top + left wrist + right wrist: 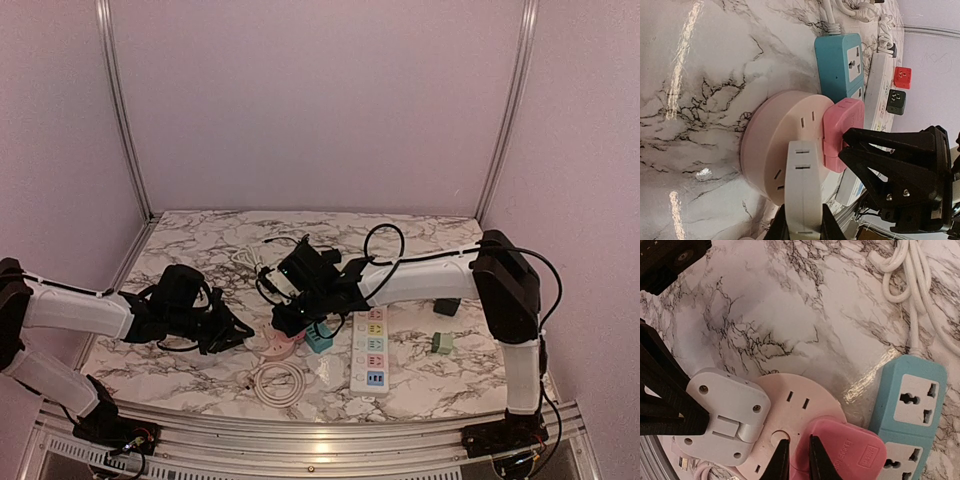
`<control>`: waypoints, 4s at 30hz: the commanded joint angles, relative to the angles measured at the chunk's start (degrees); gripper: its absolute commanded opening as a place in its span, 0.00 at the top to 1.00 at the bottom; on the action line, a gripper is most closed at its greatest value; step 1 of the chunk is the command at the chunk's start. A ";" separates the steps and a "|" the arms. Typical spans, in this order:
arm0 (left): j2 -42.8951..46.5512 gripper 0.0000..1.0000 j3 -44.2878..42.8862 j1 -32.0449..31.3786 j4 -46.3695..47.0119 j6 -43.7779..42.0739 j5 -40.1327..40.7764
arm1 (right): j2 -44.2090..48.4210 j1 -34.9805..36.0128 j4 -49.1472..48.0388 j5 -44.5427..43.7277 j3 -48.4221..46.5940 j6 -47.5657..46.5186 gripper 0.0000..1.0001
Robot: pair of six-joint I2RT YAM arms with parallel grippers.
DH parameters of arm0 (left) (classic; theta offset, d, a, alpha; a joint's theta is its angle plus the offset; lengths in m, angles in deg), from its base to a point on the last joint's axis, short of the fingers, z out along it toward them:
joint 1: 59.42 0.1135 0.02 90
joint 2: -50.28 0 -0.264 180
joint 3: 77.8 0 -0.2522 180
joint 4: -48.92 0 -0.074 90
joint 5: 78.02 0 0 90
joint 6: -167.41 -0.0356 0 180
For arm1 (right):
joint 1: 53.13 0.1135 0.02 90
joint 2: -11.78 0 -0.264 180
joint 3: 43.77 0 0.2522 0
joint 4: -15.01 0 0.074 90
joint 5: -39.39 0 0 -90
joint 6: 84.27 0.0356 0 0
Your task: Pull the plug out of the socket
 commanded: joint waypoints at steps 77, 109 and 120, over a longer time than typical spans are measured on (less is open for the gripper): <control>-2.32 1.00 1.00 2.09 17.40 -1.90 -9.68 | -5.23 3.70 12.16 -6.22 -1.44 0.09 0.90; 0.12 1.00 2.21 2.74 24.71 -4.22 -12.77 | -6.91 3.79 12.88 -5.58 -2.84 0.02 0.90; -2.50 1.00 4.21 3.72 31.90 4.66 -14.06 | -7.28 4.32 12.88 -6.18 -3.11 0.42 0.90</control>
